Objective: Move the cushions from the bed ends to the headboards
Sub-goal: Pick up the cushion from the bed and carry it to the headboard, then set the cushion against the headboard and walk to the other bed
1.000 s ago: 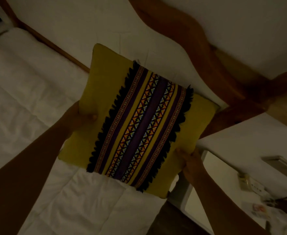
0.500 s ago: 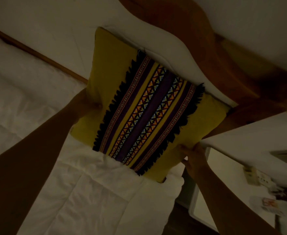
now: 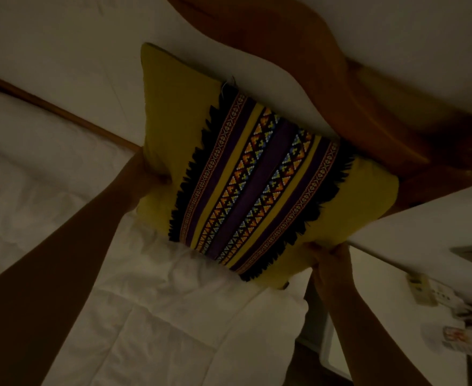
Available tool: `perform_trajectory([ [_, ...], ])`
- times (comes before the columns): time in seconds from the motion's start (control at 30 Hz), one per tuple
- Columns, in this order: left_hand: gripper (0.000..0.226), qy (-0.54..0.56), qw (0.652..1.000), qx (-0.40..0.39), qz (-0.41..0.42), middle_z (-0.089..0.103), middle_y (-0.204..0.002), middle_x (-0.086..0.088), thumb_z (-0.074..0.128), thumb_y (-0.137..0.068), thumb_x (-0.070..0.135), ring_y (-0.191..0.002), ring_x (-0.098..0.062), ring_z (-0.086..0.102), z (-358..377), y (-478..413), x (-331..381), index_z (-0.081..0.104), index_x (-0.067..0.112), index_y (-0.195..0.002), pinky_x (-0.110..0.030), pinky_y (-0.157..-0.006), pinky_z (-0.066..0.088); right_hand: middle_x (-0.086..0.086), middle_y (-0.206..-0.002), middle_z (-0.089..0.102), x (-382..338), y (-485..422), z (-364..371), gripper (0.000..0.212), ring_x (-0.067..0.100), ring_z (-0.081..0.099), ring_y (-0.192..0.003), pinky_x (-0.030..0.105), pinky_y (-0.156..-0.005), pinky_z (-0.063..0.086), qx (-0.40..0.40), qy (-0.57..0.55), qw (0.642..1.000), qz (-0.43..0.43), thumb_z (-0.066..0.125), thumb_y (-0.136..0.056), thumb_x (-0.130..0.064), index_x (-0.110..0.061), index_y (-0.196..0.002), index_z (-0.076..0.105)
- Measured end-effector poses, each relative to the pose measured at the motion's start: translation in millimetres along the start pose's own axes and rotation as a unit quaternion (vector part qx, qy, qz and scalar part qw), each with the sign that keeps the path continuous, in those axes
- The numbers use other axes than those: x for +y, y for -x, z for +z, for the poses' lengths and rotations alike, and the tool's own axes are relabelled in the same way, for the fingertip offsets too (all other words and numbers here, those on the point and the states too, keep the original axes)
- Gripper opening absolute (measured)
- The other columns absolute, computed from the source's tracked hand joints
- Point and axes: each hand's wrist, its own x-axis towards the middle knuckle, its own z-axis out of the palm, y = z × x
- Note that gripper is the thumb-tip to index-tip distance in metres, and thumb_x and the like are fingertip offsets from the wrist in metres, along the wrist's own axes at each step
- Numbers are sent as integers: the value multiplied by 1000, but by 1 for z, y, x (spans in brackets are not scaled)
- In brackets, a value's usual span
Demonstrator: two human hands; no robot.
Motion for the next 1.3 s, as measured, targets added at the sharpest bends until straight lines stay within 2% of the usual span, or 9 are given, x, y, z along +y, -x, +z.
perform_trajectory([
  [0.17,111,-52,996,11,-76,53,-145,-7,88,-62,16,-130,-33,53,12,-8,-31,26,29,-154,-63,-101,47,12,-138,58,10,-18,-1,64,36,55,-125,60,-101,46,-25,25,998,56,58,-90,11,-16,-146,43],
  [0.33,105,-71,996,30,-44,54,-145,-6,89,-68,16,-127,-28,56,11,-16,-43,30,27,-153,-58,-103,48,1,-125,63,13,-29,-6,50,29,59,-118,56,-99,47,-44,71,994,69,60,-92,4,-29,-130,54],
  [0.47,118,-115,992,20,-42,53,-147,-9,87,-53,42,-131,-32,53,7,-19,-42,30,23,-154,-58,-106,45,5,-133,59,19,-34,-14,59,27,58,-119,51,-96,50,-60,102,990,70,62,-94,-3,-20,-146,41],
  [0.6,91,-172,980,77,-58,52,-146,-11,84,-77,29,-130,-34,52,6,-9,-50,33,17,-151,-56,-106,45,4,-130,56,21,-27,-15,60,26,54,-118,48,-95,48,-44,177,982,50,65,-93,-11,-16,-147,38],
  [0.7,70,-199,967,132,-94,54,-142,-12,75,-86,23,-122,-39,57,9,25,-64,39,15,-146,-51,-97,52,4,-121,56,21,-17,-19,56,30,53,-117,47,-93,46,-18,207,973,105,65,-92,-7,-14,-142,42],
  [0.9,61,-222,953,131,-162,64,-125,-12,74,-87,24,-105,-29,65,44,142,-91,47,17,-141,-33,-84,50,21,-124,60,16,28,-12,34,37,60,-110,52,-96,50,-82,280,936,198,65,-92,-8,-13,-125,56],
  [1.07,63,-306,928,67,-202,63,-127,-6,71,-89,29,-95,-19,63,85,259,-107,41,21,-144,-26,-79,49,16,-111,65,-4,64,-4,17,30,61,-97,39,-81,50,-267,395,869,131,65,-91,-7,-17,-105,59],
  [1.17,65,-331,916,48,-221,62,-132,-4,68,-90,33,-103,-17,63,116,323,-112,38,23,-146,-25,-86,49,9,-105,64,-9,86,-10,16,24,60,-94,38,-83,48,-361,475,800,54,67,-90,-12,-16,-104,60],
  [1.3,60,-346,903,80,-243,63,-130,-1,66,-91,37,-91,-9,57,155,406,-107,41,24,-143,-22,-82,46,8,-107,62,-8,118,-24,23,25,60,-101,40,-89,50,-448,519,727,-31,69,-91,-15,-7,-111,63],
])
